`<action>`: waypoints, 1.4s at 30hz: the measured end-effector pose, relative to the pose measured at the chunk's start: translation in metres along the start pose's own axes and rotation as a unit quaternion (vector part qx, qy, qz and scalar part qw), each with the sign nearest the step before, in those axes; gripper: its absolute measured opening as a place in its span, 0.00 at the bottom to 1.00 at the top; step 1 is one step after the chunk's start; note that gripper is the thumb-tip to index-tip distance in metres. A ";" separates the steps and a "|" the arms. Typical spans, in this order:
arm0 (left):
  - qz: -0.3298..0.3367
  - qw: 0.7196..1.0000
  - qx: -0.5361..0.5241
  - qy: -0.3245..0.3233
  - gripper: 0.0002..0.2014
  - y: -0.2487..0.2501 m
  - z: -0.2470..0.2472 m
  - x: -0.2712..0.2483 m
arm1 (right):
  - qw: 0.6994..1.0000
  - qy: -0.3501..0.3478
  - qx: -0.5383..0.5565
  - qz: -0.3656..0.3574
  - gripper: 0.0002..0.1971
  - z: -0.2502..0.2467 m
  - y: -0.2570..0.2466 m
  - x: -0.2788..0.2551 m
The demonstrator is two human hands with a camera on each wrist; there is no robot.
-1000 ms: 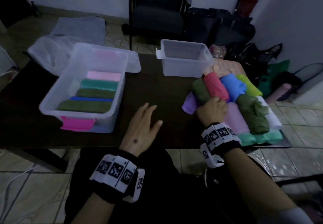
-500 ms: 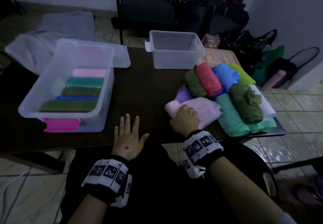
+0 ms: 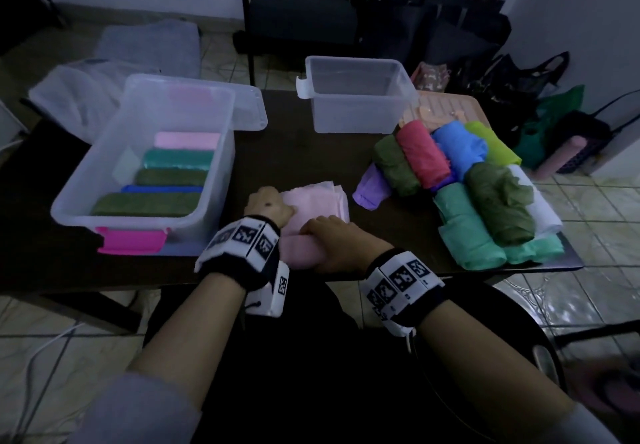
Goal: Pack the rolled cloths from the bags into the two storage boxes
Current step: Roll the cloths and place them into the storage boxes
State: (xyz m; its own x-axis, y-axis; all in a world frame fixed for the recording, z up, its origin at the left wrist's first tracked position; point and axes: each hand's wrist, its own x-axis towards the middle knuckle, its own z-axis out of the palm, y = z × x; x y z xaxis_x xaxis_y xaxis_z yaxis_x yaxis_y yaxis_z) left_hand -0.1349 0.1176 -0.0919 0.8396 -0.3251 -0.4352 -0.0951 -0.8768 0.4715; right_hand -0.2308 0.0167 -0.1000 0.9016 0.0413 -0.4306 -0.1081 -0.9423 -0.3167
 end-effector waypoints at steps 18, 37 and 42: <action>0.036 0.986 -0.148 0.072 0.31 0.020 -0.028 0.044 | 0.989 0.088 -0.112 -0.049 0.29 -0.021 -0.001 0.008; 0.267 0.941 0.037 0.202 0.19 0.011 -0.002 0.043 | 0.995 0.091 -0.040 -0.031 0.32 -0.002 0.018 0.012; 0.257 0.963 0.077 0.010 0.12 0.007 0.001 0.055 | 0.997 0.057 -0.045 -0.019 0.32 -0.003 0.019 0.014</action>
State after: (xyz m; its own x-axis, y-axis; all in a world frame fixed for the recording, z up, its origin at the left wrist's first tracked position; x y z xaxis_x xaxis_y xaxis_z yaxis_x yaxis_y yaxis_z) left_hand -0.0904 0.0929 -0.1134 0.6703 -0.7247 -0.1595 -0.5775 -0.6445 0.5011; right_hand -0.2188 -0.0012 -0.1094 0.9467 0.0439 -0.3191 -0.0400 -0.9670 -0.2517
